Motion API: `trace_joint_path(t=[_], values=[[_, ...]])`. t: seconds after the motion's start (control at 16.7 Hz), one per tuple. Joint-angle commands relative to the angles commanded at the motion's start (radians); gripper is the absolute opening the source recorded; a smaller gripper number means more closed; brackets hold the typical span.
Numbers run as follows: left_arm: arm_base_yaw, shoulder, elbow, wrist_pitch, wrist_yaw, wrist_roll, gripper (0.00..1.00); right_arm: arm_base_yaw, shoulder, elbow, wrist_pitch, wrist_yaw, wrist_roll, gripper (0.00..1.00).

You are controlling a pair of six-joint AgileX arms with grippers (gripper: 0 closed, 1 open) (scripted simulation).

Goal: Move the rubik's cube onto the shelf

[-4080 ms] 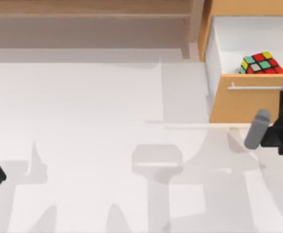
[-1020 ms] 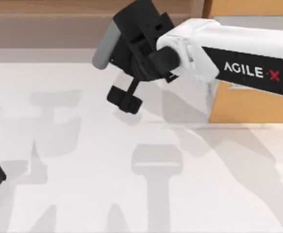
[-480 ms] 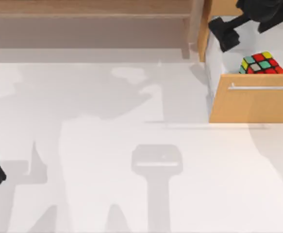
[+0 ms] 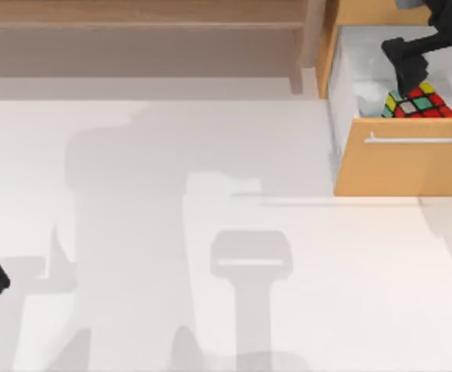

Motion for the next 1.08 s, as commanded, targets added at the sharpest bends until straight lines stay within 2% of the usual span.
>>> trace_joint_path(t=[0.24, 0.66, 0.9, 1.08], values=[[0.0, 0.0, 0.0, 0.0, 0.0, 0.0, 1.0, 0.002, -0.003, -0.019, 0.018, 0.0, 0.002, 1.0], [0.0, 0.0, 0.0, 0.0, 0.0, 0.0, 1.0, 0.006, 0.009, -0.208, 0.217, 0.001, 0.006, 1.0], [0.0, 0.0, 0.0, 0.0, 0.0, 0.0, 1.0, 0.005, 0.013, -0.213, 0.227, 0.001, 0.005, 1.0], [0.0, 0.0, 0.0, 0.0, 0.0, 0.0, 1.0, 0.005, 0.013, -0.213, 0.227, 0.001, 0.005, 0.77]])
